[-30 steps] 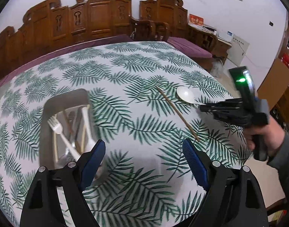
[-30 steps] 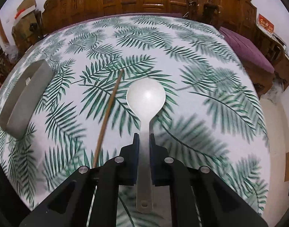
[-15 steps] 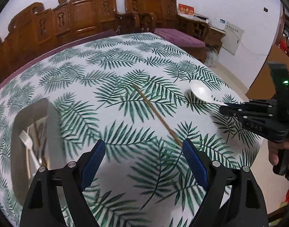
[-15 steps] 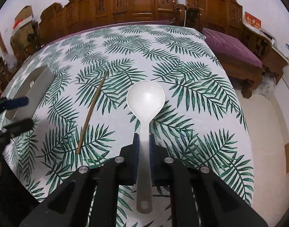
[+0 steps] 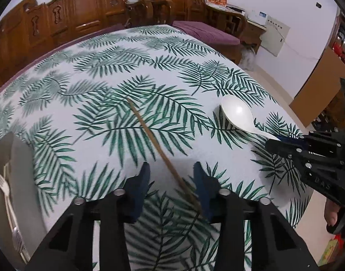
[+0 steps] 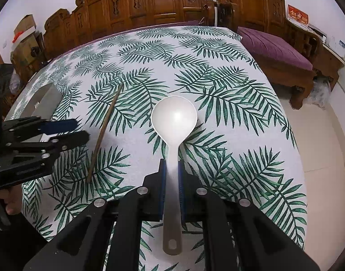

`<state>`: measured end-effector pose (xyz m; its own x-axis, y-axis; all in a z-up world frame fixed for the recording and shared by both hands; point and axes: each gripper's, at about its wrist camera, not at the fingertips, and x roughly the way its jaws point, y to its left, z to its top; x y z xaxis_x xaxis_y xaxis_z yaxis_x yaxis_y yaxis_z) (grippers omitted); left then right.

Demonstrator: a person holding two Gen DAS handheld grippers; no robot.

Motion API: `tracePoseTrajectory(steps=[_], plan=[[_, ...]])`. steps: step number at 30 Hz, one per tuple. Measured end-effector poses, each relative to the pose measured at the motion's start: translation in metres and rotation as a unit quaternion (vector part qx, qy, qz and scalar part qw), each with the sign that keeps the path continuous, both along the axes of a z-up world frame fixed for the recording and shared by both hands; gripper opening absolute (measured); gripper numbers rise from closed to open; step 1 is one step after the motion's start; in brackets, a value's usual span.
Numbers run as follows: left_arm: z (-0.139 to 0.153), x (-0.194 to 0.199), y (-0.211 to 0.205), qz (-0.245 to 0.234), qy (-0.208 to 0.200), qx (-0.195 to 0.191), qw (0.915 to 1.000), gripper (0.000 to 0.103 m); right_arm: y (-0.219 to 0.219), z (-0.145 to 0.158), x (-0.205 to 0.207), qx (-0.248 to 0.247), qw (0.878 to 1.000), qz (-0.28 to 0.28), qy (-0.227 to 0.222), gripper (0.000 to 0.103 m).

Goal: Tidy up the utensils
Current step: 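Grasp the wooden chopstick with the left gripper while the right gripper holds the spoon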

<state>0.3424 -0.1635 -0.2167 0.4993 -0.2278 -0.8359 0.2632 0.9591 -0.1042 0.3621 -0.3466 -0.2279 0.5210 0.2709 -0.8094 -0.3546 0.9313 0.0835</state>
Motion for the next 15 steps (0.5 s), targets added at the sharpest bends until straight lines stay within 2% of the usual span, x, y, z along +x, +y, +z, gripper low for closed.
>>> tracePoseTrajectory(steps=[3, 7, 10, 15], plan=[[-0.009, 0.012, -0.006, 0.004, 0.014, -0.001, 0.9999, 0.025, -0.002, -0.001, 0.001, 0.002, 1.0, -0.003, 0.001, 0.012], [-0.018, 0.024, -0.014, 0.014, 0.023, 0.021, 0.9994, 0.024, -0.004, -0.003, 0.002, 0.004, 1.0, -0.006, 0.005, 0.012], [-0.024, 0.03, -0.014, 0.019, 0.036, 0.02, 0.9989, 0.024, -0.004, -0.003, 0.002, 0.004, 1.0, -0.005, 0.006, 0.012], [-0.025, 0.032, -0.016, 0.018, 0.034, 0.032, 0.9987, 0.022, -0.003, -0.003, 0.001, 0.004, 1.0, -0.003, 0.006, 0.012]])
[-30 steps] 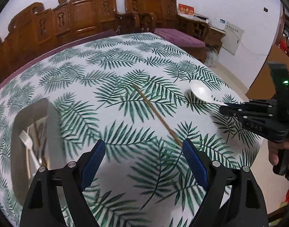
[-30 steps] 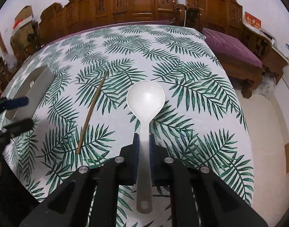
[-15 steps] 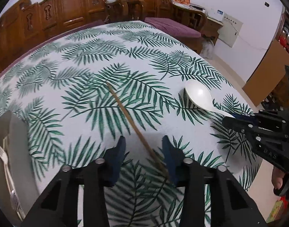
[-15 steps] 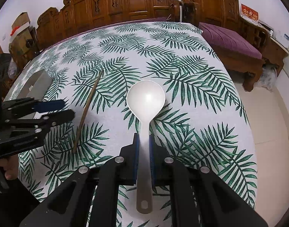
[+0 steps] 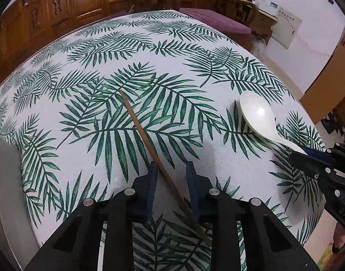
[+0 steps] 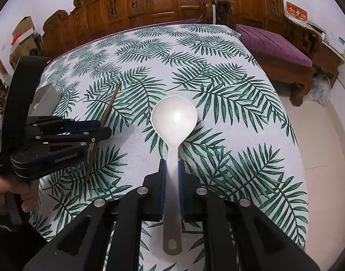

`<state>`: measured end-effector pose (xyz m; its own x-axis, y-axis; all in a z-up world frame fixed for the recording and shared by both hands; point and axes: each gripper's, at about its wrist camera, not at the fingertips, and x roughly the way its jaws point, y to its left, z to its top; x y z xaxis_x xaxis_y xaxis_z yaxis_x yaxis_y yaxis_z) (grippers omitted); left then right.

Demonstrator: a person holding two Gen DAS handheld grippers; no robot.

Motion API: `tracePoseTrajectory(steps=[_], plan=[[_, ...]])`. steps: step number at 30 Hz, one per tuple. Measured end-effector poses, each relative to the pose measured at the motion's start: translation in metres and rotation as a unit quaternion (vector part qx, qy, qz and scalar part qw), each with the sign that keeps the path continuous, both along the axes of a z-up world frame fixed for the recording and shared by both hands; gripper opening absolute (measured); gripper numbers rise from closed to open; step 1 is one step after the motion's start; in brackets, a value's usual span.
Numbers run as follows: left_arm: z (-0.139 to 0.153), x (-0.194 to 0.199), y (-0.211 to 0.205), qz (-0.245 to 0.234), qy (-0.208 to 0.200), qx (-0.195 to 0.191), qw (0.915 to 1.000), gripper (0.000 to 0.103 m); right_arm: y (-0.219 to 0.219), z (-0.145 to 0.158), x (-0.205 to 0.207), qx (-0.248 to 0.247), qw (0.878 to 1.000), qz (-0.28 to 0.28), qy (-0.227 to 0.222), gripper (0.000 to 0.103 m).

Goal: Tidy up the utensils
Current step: 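Grasp the wooden chopstick with the left gripper while the right gripper holds the spoon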

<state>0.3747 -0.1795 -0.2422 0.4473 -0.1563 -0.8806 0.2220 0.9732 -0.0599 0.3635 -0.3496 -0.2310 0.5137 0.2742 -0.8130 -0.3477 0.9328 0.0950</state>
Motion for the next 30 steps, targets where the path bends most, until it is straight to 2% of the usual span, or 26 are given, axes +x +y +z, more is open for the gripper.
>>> tracePoseTrajectory(steps=[1, 7, 25, 30], plan=[[0.0, -0.001, 0.0, -0.001, 0.0, 0.008, 1.0, 0.013, 0.001, 0.0, 0.0, 0.0, 1.0, 0.001, -0.001, 0.012], [0.001, -0.003, 0.006, -0.004, 0.014, 0.009, 0.9999, 0.004, 0.005, 0.005, -0.004, 0.003, 1.0, 0.007, -0.004, 0.012], [0.044, -0.038, 0.05, -0.005, -0.021, 0.014, 0.9997, 0.004, 0.035, 0.03, -0.021, 0.007, 0.998, 0.047, -0.03, 0.012], [0.055, -0.05, 0.063, -0.002, -0.033, 0.011, 0.9994, 0.004, 0.046, 0.039, -0.027, 0.027, 0.997, 0.06, -0.032, 0.012]])
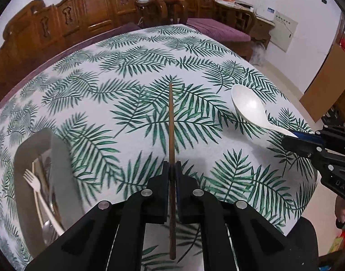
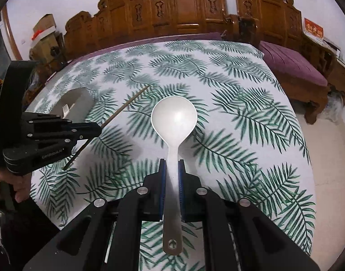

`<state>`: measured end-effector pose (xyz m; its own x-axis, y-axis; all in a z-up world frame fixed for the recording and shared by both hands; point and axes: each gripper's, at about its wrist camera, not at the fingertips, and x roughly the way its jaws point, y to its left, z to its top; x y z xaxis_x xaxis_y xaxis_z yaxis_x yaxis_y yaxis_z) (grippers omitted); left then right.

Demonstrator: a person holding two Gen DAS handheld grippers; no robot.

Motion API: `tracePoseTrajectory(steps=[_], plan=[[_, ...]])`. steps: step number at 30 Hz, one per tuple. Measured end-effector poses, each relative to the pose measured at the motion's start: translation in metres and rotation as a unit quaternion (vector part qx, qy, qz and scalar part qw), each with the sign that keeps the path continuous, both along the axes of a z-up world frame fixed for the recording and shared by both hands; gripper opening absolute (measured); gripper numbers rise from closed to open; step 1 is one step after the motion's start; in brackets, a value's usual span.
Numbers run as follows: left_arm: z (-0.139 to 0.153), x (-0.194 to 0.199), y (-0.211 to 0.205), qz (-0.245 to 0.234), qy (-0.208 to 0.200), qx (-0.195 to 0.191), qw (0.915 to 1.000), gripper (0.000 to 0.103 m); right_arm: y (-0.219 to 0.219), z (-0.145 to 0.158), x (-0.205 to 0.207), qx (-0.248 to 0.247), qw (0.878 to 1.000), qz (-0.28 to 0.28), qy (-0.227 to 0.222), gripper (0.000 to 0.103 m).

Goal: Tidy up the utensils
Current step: 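Grasp the wooden chopstick with the left gripper while the right gripper holds the spoon, then carry the chopstick into the tray with the left gripper while the right gripper carries the spoon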

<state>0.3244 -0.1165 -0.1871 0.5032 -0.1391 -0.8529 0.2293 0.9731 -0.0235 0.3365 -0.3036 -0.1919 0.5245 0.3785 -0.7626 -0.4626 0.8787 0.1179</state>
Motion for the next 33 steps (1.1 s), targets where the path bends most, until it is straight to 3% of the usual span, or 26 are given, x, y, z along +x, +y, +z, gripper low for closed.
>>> tracePoseTrajectory(steps=[20, 33], plan=[[0.047, -0.041, 0.09, 0.042, -0.051, -0.036, 0.9972, 0.004, 0.057, 0.027, -0.025, -0.01, 0.998, 0.045, -0.035, 0.012], [0.04, -0.037, 0.144, 0.083, -0.05, -0.015, 0.9952, 0.004, 0.056, 0.02, -0.023, -0.018, 0.999, 0.04, -0.031, 0.012]])
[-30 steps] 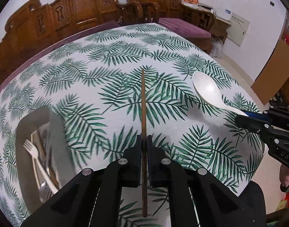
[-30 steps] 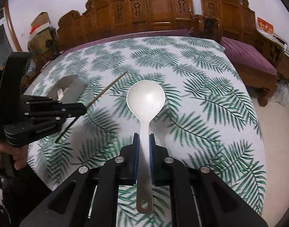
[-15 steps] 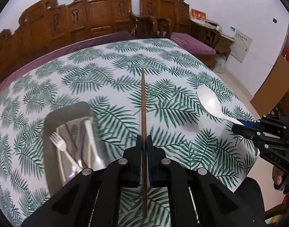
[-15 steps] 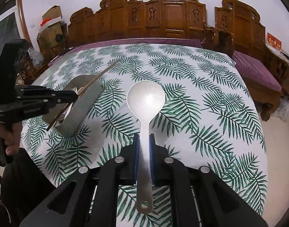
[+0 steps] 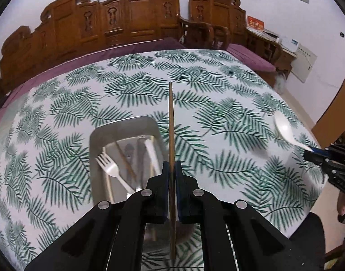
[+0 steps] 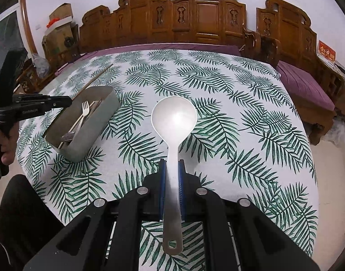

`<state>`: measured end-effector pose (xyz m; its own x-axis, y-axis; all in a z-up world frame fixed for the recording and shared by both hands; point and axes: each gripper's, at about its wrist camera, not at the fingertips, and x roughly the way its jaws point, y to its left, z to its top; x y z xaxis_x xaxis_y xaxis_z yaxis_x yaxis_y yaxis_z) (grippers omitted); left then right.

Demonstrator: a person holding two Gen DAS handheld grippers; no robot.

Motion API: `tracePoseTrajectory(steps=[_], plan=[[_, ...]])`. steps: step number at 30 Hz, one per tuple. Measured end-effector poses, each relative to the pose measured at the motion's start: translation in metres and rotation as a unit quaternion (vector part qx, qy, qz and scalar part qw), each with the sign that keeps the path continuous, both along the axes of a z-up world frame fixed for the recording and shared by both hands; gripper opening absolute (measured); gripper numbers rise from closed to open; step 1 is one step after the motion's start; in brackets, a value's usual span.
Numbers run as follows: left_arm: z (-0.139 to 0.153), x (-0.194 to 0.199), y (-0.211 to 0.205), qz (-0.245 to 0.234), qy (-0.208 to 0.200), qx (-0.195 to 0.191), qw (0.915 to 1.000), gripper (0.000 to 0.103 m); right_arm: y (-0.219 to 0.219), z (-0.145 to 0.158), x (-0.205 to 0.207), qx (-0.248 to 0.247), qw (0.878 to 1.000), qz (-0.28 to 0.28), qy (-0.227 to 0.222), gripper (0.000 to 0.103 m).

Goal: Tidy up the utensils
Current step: 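Carry the chopstick into the tray with the left gripper while the right gripper carries the spoon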

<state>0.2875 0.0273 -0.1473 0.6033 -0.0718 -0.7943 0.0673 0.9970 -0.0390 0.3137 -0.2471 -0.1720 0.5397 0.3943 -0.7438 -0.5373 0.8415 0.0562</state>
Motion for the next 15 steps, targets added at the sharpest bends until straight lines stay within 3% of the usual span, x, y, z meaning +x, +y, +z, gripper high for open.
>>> tracePoseTrajectory(steps=[15], plan=[[-0.037, 0.011, 0.03, 0.013, 0.036, 0.01, 0.9992, 0.004, 0.046, -0.002, 0.005, 0.011, 0.999, 0.025, 0.019, 0.012]])
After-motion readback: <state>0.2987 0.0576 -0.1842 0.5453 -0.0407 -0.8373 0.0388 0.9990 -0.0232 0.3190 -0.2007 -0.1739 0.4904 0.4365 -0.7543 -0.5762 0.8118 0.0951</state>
